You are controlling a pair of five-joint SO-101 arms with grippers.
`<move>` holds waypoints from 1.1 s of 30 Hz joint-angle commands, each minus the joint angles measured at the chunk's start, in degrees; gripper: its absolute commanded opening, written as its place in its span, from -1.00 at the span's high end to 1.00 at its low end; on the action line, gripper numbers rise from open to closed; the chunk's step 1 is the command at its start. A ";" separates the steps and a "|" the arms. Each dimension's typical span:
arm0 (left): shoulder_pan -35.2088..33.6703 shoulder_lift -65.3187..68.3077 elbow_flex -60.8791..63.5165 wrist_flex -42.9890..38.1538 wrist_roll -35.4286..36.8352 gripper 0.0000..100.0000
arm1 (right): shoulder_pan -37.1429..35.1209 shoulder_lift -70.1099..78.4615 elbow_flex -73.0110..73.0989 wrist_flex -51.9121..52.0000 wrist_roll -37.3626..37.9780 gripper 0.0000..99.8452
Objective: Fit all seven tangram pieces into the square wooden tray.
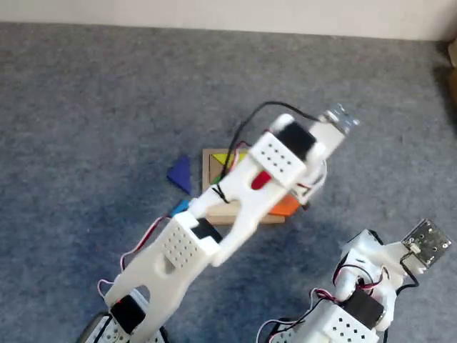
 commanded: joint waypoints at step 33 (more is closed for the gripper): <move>2.15 12.79 -0.40 -6.07 -5.98 0.73 | 0.75 -0.13 7.16 -1.54 0.70 0.99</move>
